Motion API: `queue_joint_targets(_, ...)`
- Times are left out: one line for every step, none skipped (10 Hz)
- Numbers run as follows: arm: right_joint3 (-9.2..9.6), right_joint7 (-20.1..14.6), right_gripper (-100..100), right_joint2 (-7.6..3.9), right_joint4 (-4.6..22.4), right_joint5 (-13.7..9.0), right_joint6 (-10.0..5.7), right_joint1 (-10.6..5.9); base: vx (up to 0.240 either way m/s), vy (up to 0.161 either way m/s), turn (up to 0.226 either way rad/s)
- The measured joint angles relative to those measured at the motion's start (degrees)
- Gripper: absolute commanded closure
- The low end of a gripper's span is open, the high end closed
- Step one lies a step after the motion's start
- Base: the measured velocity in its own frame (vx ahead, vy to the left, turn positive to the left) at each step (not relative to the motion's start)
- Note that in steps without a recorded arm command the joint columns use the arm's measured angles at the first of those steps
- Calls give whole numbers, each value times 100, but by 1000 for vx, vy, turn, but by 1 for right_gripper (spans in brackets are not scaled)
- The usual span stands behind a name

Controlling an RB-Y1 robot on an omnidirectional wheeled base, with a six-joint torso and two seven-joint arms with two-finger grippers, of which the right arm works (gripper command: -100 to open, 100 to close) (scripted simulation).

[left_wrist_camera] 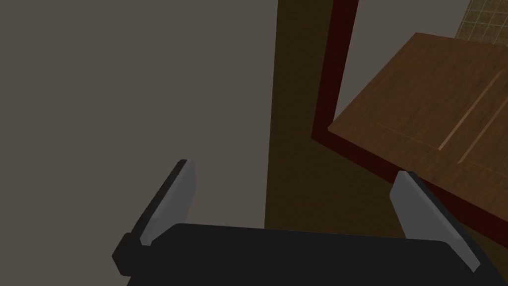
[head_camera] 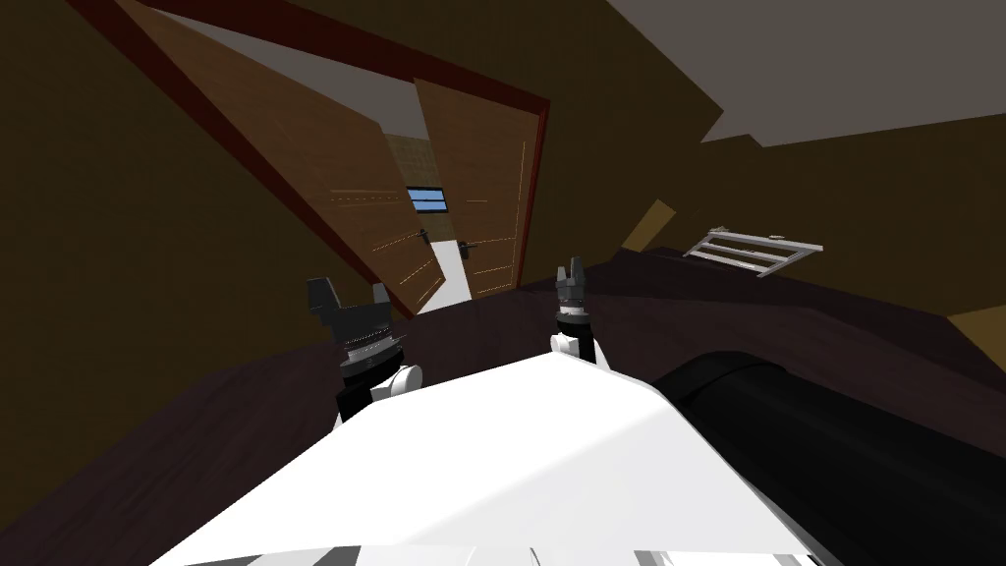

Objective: Push the door open

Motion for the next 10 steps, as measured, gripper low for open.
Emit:
queue_joint_targets(1,-25,-100,-39,67,-5,18,-36,197,53,32)
queue_joint_targets(9,-60,-100,-80,148,-8,44,-75,194,30,31)
queue_joint_targets(15,-94,-100,-120,241,-11,67,-123,178,38,38)
queue_joint_targets(22,-133,-100,-167,385,-16,64,-179,183,46,51)
queue_joint_targets(37,-171,-100,-210,511,-14,88,-247,194,71,60)
queue_joint_targets(54,-212,-100,-257,656,-13,128,-332,155,68,26)
queue_joint_targets(56,-255,-100,-302,762,-20,161,-390,148,71,46)
queue_joint_targets(78,-306,-100,-350,855,-24,178,-397,129,66,41)
queue_joint_targets(48,-369,-100,-420,1001,-47,198,-483,110,41,29)
queue_joint_targets(52,-400,-100,-445,1153,-45,217,-585,140,61,62)
